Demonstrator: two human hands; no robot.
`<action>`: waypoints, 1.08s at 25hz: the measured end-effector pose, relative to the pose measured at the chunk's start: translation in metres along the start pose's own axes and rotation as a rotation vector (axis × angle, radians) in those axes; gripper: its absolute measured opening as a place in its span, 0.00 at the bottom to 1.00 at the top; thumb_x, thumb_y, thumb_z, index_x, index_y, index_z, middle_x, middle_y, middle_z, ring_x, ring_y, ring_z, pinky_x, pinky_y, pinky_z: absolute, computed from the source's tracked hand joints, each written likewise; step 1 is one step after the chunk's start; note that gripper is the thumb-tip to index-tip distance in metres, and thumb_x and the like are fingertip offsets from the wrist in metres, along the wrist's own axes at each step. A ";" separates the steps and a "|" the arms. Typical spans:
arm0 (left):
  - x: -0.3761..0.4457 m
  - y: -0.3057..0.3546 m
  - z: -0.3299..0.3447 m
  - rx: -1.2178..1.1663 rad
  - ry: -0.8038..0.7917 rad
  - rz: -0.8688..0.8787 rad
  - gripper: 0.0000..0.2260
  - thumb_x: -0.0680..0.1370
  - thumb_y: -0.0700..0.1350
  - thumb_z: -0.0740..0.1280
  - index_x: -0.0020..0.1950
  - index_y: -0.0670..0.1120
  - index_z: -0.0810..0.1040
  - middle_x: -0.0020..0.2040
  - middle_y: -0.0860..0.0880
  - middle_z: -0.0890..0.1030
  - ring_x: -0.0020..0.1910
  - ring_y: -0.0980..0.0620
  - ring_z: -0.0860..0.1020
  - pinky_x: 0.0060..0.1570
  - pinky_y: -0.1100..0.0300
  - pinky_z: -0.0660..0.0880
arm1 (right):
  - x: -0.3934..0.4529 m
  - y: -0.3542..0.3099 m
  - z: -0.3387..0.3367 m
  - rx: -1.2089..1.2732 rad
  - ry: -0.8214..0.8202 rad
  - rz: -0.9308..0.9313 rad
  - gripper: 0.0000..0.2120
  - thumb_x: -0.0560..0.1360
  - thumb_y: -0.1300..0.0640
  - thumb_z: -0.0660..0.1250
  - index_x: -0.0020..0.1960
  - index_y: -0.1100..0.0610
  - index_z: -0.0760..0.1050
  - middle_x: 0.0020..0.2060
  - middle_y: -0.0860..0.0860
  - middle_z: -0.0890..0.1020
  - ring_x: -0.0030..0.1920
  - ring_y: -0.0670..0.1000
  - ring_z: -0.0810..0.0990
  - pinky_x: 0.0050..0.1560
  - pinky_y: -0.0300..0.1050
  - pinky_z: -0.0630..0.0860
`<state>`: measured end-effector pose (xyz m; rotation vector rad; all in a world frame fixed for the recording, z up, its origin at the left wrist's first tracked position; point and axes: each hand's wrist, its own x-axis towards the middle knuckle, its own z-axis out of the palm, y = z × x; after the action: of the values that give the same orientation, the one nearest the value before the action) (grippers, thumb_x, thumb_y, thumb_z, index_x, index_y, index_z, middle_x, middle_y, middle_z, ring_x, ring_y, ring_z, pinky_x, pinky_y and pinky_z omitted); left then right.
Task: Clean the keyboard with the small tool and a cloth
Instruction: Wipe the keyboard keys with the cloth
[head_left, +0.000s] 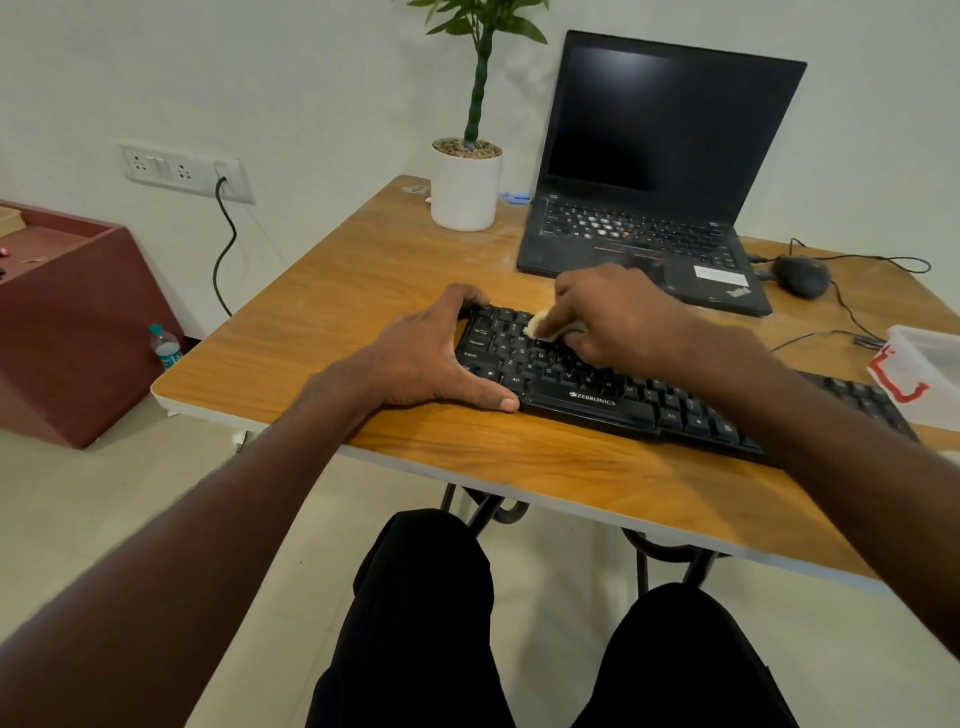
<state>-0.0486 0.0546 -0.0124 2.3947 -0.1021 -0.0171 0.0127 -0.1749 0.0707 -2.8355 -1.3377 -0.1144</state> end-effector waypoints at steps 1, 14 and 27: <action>0.000 0.000 0.000 -0.001 -0.001 0.001 0.53 0.51 0.79 0.79 0.70 0.68 0.59 0.67 0.57 0.74 0.67 0.50 0.74 0.71 0.43 0.73 | -0.003 0.003 0.001 -0.026 -0.040 -0.026 0.16 0.79 0.61 0.69 0.65 0.48 0.82 0.52 0.44 0.77 0.51 0.45 0.74 0.47 0.38 0.68; 0.000 0.000 0.000 0.007 -0.002 0.012 0.54 0.51 0.80 0.78 0.71 0.66 0.60 0.67 0.57 0.74 0.66 0.51 0.75 0.72 0.44 0.73 | 0.004 0.007 -0.002 0.068 -0.060 0.069 0.14 0.78 0.64 0.70 0.58 0.48 0.85 0.41 0.35 0.73 0.49 0.42 0.76 0.41 0.31 0.66; 0.001 -0.001 0.000 -0.003 -0.017 0.006 0.54 0.51 0.79 0.78 0.71 0.67 0.59 0.68 0.56 0.73 0.68 0.48 0.74 0.72 0.42 0.73 | 0.009 0.010 0.011 0.165 0.075 0.278 0.08 0.79 0.59 0.72 0.56 0.53 0.86 0.55 0.51 0.86 0.55 0.51 0.82 0.60 0.51 0.79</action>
<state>-0.0478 0.0547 -0.0130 2.3913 -0.1173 -0.0346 0.0266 -0.1741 0.0605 -2.8095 -0.8838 -0.1024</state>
